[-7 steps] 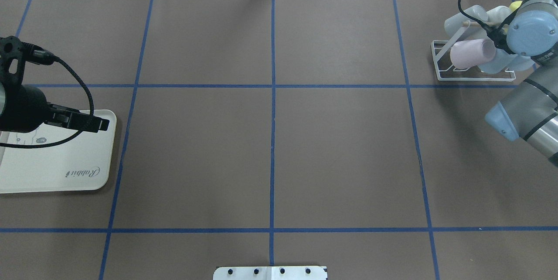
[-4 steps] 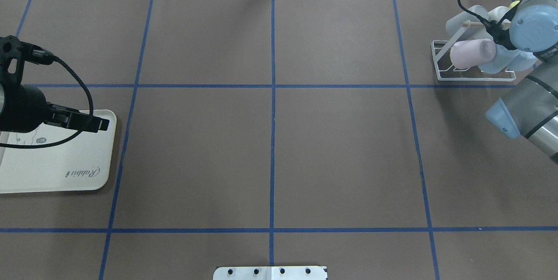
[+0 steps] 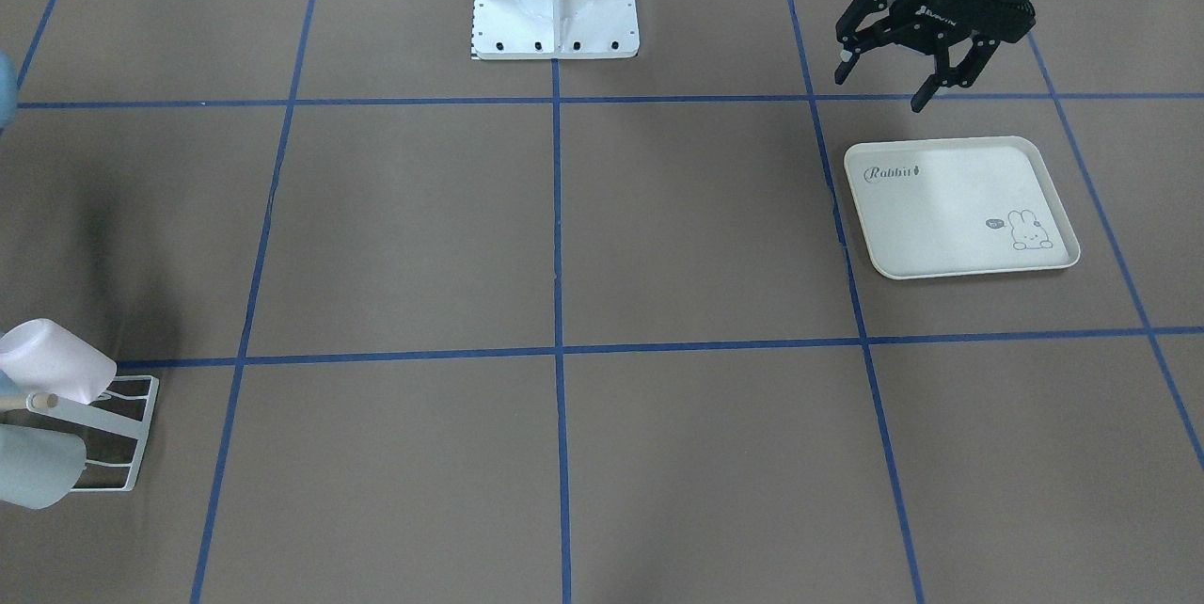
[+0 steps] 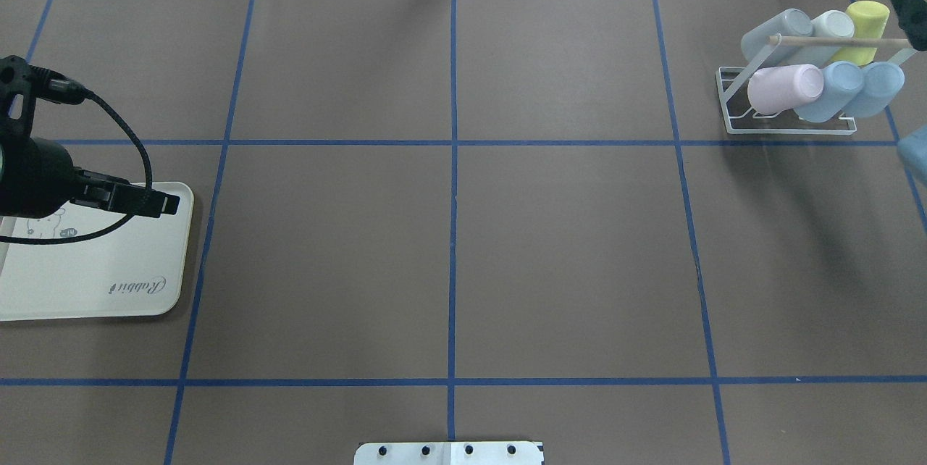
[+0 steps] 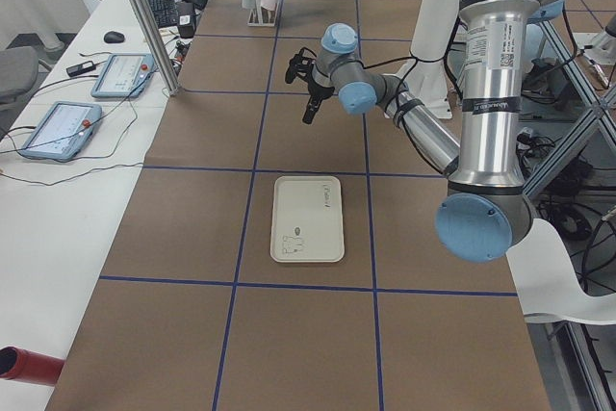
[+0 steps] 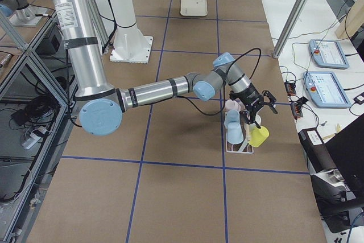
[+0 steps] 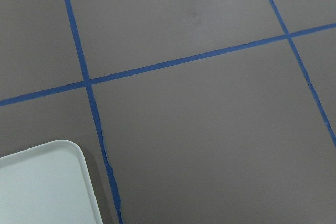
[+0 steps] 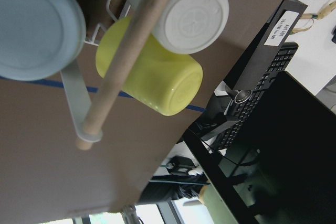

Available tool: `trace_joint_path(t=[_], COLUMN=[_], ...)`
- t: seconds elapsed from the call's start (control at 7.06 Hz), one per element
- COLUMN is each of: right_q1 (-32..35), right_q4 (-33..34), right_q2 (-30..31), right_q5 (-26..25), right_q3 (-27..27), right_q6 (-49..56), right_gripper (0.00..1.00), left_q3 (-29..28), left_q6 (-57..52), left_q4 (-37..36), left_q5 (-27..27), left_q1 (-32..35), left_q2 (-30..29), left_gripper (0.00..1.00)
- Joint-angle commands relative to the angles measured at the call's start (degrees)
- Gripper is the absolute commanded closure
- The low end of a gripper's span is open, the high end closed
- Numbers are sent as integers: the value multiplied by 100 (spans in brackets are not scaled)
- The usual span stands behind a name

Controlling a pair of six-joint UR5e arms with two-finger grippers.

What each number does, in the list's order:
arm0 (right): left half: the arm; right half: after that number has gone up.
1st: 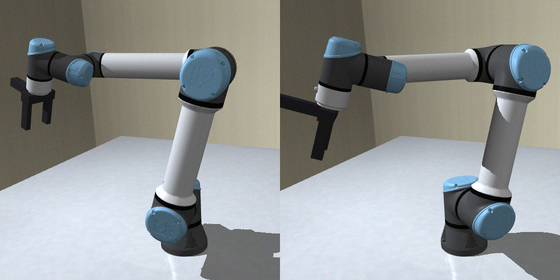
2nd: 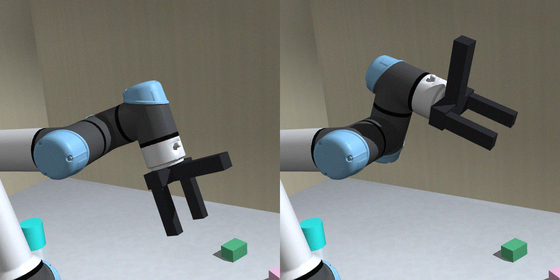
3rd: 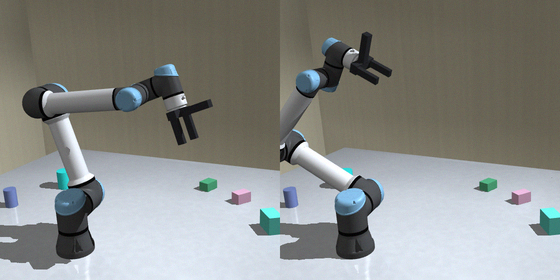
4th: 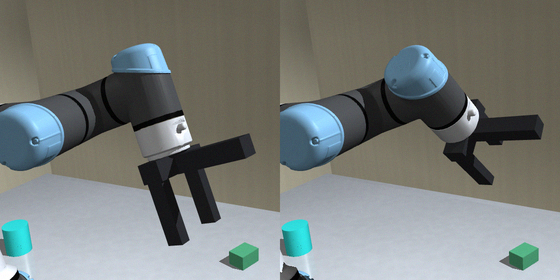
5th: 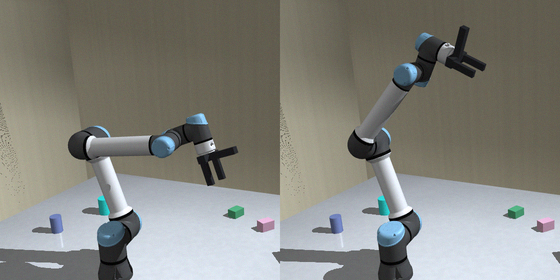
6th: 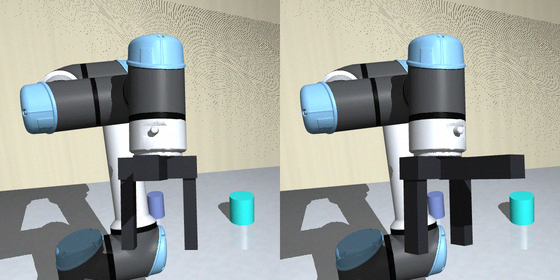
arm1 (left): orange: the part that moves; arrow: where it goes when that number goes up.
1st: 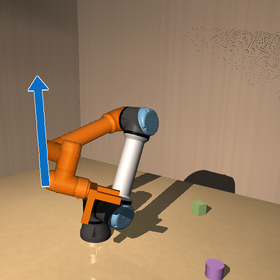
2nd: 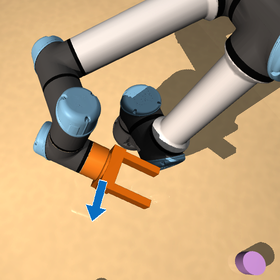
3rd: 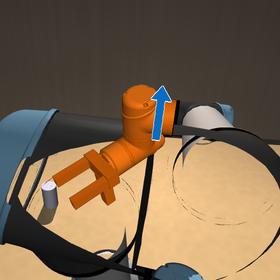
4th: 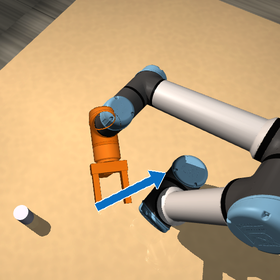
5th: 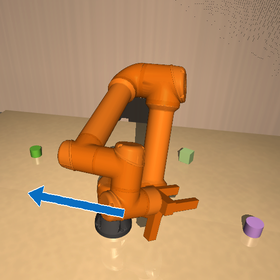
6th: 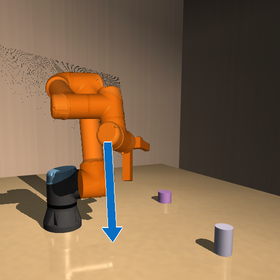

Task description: Transfer IKEA cup to right arm and place on rack

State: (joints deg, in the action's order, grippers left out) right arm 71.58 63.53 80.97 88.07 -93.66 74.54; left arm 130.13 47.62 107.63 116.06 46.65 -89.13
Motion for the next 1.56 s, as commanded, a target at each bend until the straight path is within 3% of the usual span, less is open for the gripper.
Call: trace_joint_path(t=[0.0, 0.28, 0.42, 0.57, 0.71, 0.85, 1.13, 1.42], right_q1=[661, 778, 900, 893, 1197, 1383, 1613, 1666], right_q4=[-7, 11, 11, 46, 107, 577, 2280, 2874], right_q2=[670, 1540, 1875, 2252, 2465, 2450, 2423, 2432], right_q5=[2100, 3010, 3432, 3288, 3496, 4324, 4421, 4394], right_q3=[-509, -1264, -1599, -1541, -1515, -1480, -1629, -1489], right_q6=[-2423, -4917, -6967, -8006, -8016, -7999, -7981, -7702], right_gripper=[1, 1, 1, 1, 0, 0, 0, 0], left_q3=[-14, -23, -40, -49, -66, -110, -556, -1110], left_q6=[-7, -7, -7, -33, -77, -373, -2124, -4189], left_q4=[-5, -5, -5, -5, -57, -84, -180, -181], left_q5=[13, 13, 13, 5, 22, 144, 468, 541], left_q1=[28, 81, 72, 81, 238, 422, 1394, 2580], left_q2=[10, 1, 1, 10, 18, 114, 508, 1053], left_gripper=[0, 0, 0, 0, 0, 0, 0, 0])
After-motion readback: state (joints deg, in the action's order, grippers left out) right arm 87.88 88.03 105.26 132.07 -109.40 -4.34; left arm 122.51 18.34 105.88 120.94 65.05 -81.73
